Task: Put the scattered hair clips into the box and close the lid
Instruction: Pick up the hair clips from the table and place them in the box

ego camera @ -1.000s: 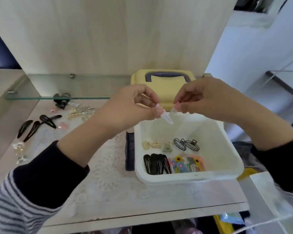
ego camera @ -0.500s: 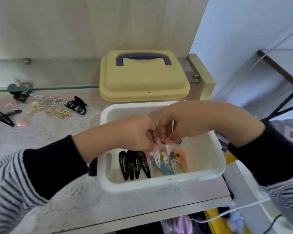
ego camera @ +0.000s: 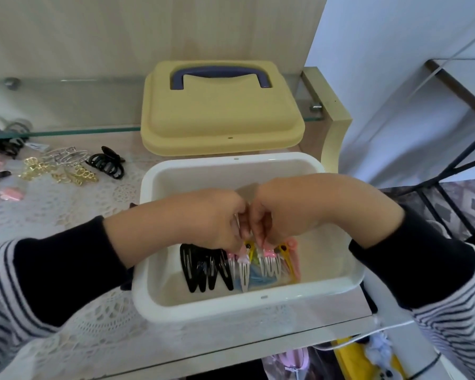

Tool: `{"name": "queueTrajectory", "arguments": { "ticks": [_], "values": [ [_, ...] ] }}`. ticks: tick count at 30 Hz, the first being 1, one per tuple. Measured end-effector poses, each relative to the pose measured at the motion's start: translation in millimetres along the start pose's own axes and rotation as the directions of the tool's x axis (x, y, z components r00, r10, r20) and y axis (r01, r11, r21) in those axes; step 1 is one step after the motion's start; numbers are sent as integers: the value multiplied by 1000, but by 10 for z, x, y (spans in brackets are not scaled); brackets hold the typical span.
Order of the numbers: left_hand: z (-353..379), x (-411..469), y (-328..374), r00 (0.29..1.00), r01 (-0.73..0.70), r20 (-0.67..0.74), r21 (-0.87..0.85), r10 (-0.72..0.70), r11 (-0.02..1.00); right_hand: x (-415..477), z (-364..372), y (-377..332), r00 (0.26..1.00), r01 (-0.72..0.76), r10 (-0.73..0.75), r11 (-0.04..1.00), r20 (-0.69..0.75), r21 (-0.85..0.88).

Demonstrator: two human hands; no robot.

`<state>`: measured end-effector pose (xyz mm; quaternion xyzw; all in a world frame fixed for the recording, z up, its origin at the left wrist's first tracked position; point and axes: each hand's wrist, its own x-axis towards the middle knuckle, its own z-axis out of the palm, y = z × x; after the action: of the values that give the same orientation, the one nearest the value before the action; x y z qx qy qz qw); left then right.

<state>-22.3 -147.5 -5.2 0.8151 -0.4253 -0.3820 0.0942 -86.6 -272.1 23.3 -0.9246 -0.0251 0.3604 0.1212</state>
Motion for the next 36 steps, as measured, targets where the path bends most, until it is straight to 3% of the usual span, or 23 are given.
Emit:
{"name": "queueTrajectory", "arguments": {
  "ticks": [11,16,20,25,32,36],
  "values": [
    [-23,-33,-25,992,4,-128,43,1,999,-206,-103,-14,983,-62,72,996,-171,62],
    [-101,-310,-17,935,18,-350,195,52,981,-264,-115,-49,943,-35,71,993,-324,114],
    [-96,-555,-80,797,17,-590,231,126,973,-281,-75,-104,881,-3,102,977,-462,211],
    [-50,-786,-262,552,-68,-813,179,186,982,-233,11,-260,713,30,180,958,-678,286],
    [20,-1082,-683,247,-58,-962,102,113,993,-106,65,-832,390,255,200,915,-899,314],
    [71,-1227,-1004,160,-26,-987,-2,2,1000,10,65,-1288,257,383,150,891,-955,243]
  ]
}}
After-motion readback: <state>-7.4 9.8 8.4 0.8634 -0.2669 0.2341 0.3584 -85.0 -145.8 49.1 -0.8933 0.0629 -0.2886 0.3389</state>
